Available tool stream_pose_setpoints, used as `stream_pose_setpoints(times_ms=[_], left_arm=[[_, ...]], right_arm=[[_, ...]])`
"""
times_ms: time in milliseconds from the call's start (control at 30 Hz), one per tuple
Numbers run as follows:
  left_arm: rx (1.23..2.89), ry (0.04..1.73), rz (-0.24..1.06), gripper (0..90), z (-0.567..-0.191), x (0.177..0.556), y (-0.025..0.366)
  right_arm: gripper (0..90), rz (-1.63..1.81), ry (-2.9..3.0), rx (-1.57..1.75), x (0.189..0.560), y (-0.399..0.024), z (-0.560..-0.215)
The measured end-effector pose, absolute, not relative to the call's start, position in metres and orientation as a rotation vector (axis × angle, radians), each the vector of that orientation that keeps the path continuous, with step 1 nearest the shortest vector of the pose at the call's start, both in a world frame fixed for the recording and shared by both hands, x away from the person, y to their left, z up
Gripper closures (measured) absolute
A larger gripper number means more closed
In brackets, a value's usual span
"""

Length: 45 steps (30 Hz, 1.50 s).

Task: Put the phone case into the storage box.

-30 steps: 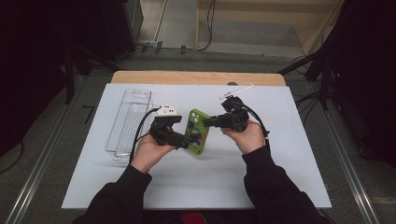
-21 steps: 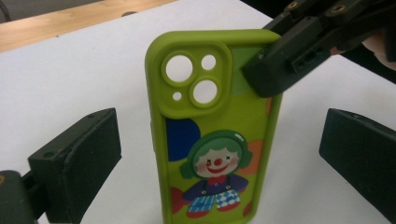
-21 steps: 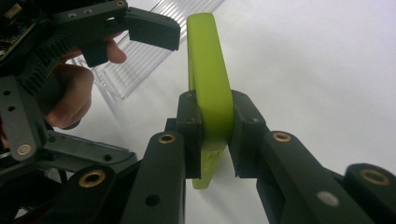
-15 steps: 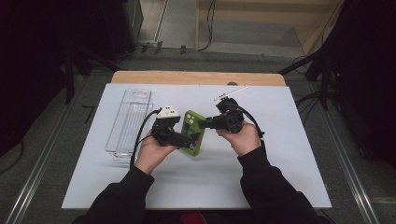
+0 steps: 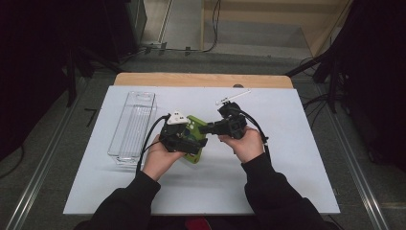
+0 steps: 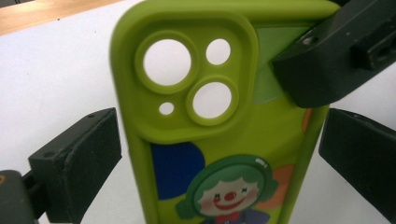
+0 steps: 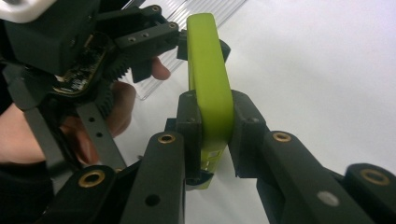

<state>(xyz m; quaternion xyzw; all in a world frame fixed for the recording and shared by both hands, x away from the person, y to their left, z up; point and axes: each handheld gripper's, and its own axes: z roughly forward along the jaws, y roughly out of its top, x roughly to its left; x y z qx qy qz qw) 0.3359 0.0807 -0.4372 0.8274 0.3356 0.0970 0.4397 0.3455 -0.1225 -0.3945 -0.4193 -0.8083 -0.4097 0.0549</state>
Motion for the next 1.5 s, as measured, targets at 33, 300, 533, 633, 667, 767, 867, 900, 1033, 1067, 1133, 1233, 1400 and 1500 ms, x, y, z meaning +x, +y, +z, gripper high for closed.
stream_pose_setpoints(times_ms=[33, 300, 533, 633, 667, 767, 867, 900, 1033, 1067, 1133, 1233, 1400, 1500], left_arm=[[2.052, 0.839, 0.251, 1.0, -0.438, 0.336, 0.08], [2.018, 0.801, 0.279, 14.0, -0.436, 0.331, 0.08], [2.015, 0.808, 0.275, 16.5, -0.435, 0.331, 0.08], [2.017, 0.813, 0.263, 17.0, -0.434, 0.331, 0.08], [2.015, 0.817, 0.259, 17.0, -0.434, 0.331, 0.081], [2.01, 0.83, 0.229, 17.2, -0.433, 0.331, 0.081], [2.006, 0.834, 0.216, 17.3, -0.432, 0.332, 0.082], [2.005, 0.835, 0.215, 17.2, -0.432, 0.332, 0.083], [2.007, 0.841, 0.205, 17.3, -0.431, 0.333, 0.083], [2.004, 0.845, 0.204, 17.3, -0.431, 0.333, 0.084], [2.008, 0.853, 0.198, 17.3, -0.431, 0.334, 0.085], [1.997, 0.863, 0.19, 17.3, -0.431, 0.335, 0.086], [1.998, 0.868, 0.184, 17.3, -0.43, 0.336, 0.088], [1.994, 0.868, 0.183, 17.3, -0.429, 0.336, 0.089]], right_arm=[[74.5, -1.244, -2.453, -1.271, 0.345, -0.122, -0.395], [74.5, -1.255, -2.433, -1.263, 0.344, -0.121, -0.394], [74.2, -1.257, -2.416, -1.269, 0.344, -0.122, -0.395], [73.9, -1.261, -2.42, -1.265, 0.343, -0.121, -0.395], [73.9, -1.261, -2.423, -1.264, 0.343, -0.121, -0.394], [73.2, -1.276, -2.43, -1.258, 0.342, -0.121, -0.393], [69.7, -1.29, -2.44, -1.247, 0.34, -0.122, -0.39], [68.3, -1.294, -2.443, -1.244, 0.339, -0.122, -0.388], [66.0, -1.305, -2.445, -1.24, 0.337, -0.125, -0.384], [65.3, -1.309, -2.443, -1.24, 0.337, -0.125, -0.383], [64.0, -1.311, -2.44, -1.239, 0.336, -0.127, -0.38], [62.4, -1.328, -2.434, -1.232, 0.336, -0.131, -0.377], [59.7, -1.339, -2.427, -1.234, 0.334, -0.137, -0.372], [55.3, -1.341, -2.426, -1.228, 0.334, -0.14, -0.37]])
